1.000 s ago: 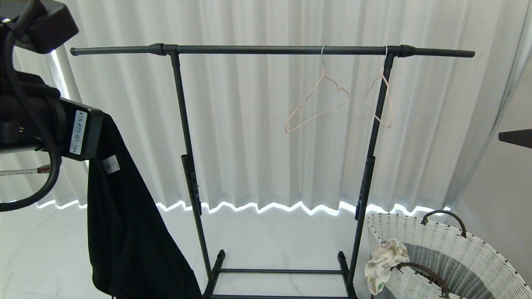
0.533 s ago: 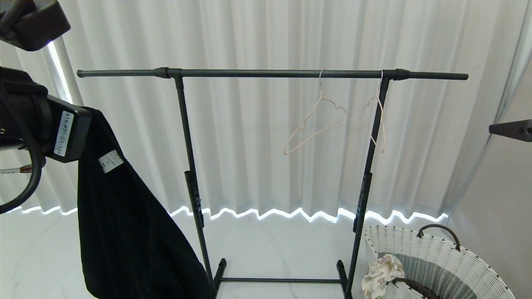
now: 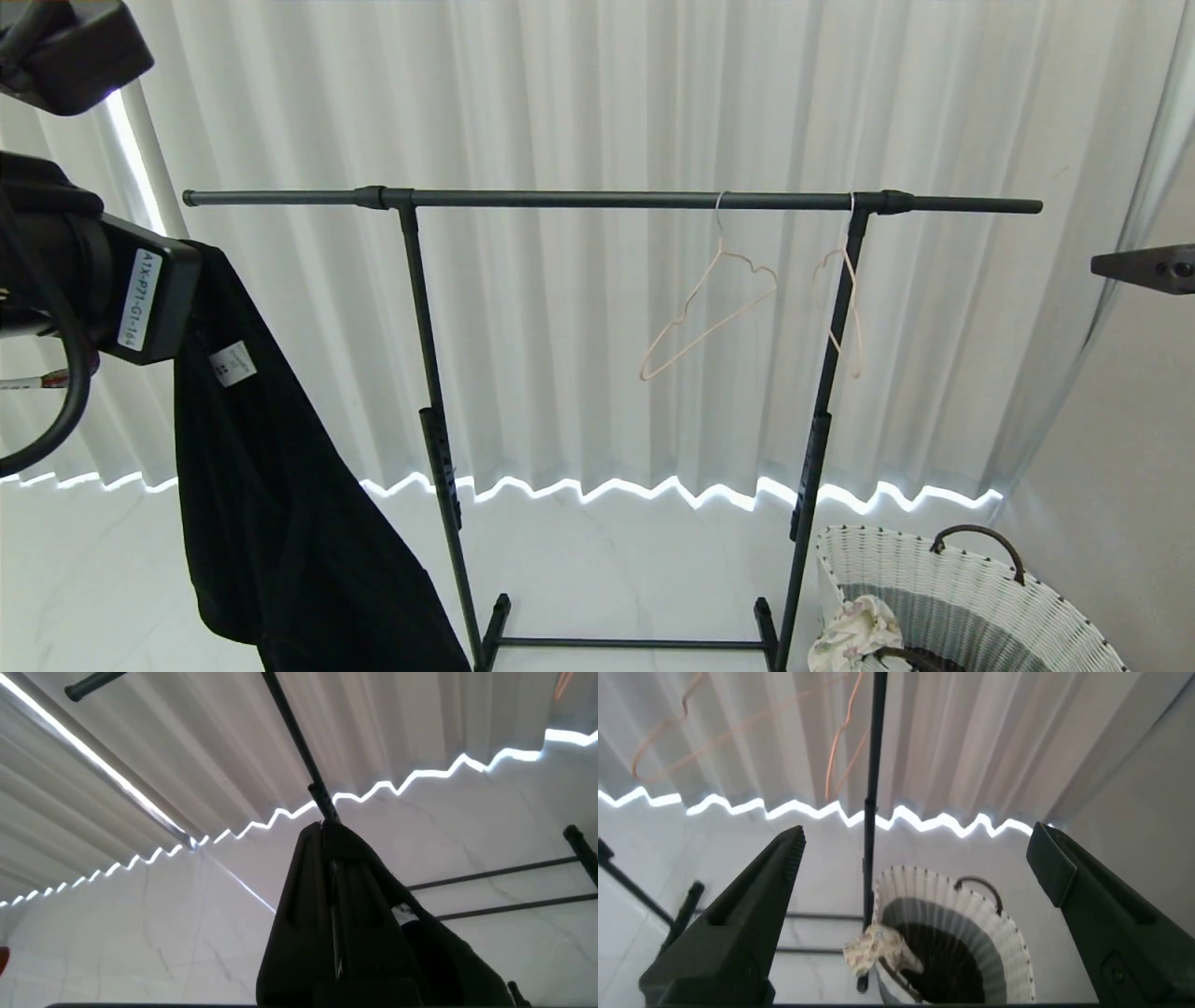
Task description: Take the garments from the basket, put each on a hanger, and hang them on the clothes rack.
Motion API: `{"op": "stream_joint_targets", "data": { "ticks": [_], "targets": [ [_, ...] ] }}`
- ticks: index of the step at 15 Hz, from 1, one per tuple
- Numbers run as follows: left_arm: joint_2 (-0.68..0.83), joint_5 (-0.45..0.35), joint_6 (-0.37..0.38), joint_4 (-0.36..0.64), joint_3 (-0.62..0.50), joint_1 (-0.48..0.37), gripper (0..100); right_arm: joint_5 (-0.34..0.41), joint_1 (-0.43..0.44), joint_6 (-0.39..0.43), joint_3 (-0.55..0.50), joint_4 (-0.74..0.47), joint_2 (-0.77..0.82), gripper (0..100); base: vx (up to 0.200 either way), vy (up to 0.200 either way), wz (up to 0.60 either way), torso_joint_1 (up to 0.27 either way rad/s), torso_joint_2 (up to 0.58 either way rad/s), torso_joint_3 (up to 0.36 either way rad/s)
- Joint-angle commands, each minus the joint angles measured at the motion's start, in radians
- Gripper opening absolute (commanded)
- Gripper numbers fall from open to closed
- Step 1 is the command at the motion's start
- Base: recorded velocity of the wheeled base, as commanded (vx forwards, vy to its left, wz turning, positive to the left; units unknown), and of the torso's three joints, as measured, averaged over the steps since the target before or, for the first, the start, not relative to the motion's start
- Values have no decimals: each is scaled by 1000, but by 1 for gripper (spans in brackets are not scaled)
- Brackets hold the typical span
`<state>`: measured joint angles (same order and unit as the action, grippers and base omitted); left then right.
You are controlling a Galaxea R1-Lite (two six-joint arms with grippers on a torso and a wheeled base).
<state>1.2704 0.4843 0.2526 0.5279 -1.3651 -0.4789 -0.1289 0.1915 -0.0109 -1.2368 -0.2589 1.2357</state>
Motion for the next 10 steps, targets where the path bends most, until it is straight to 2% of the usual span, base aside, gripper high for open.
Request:
{"op": "stream_joint_targets", "data": {
  "ticks": [1,10],
  "targets": [
    [0,-1,2,0,0,0,0,2,0,0,-3,18,16,100,0,0,0,0,0,0],
    [-3,-4,4,0,0,-1,0,14,3,2,-18,44,51,100,200,0,0,4,0,0]
  ]
}}
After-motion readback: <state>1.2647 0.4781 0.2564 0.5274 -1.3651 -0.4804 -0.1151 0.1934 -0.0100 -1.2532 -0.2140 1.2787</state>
